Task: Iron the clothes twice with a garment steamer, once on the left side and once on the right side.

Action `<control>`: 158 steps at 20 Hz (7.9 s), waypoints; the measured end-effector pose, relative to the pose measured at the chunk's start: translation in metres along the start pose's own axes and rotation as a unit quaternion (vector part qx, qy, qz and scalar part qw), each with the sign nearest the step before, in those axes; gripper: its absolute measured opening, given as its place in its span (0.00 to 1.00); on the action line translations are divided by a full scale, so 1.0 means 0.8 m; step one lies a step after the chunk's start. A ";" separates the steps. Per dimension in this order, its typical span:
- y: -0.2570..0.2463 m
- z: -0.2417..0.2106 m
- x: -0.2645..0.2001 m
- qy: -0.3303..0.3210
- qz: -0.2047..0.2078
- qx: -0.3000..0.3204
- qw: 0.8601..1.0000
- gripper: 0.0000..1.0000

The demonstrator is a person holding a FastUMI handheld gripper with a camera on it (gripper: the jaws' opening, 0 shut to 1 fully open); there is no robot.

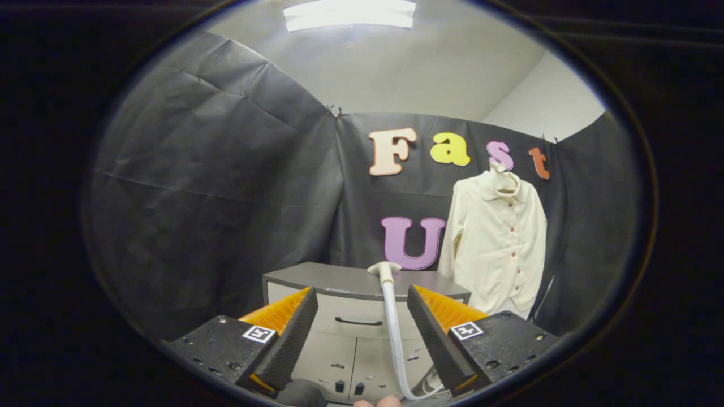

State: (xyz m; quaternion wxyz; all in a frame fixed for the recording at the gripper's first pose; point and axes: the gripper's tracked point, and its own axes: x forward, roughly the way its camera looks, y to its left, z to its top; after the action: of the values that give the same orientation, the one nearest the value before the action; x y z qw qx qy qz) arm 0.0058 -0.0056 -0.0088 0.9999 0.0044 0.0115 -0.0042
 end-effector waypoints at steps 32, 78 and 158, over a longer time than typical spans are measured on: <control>-0.033 -0.088 0.244 0.120 -0.008 0.042 0.992 0.97; -0.169 -0.110 0.305 0.079 -0.008 0.133 0.988 0.34; -0.533 -0.282 0.134 -0.018 -0.085 0.311 0.947 0.31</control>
State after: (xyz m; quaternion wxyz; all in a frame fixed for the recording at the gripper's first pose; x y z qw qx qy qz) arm 0.1045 -0.4309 -0.2408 0.9449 0.3140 -0.0079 -0.0921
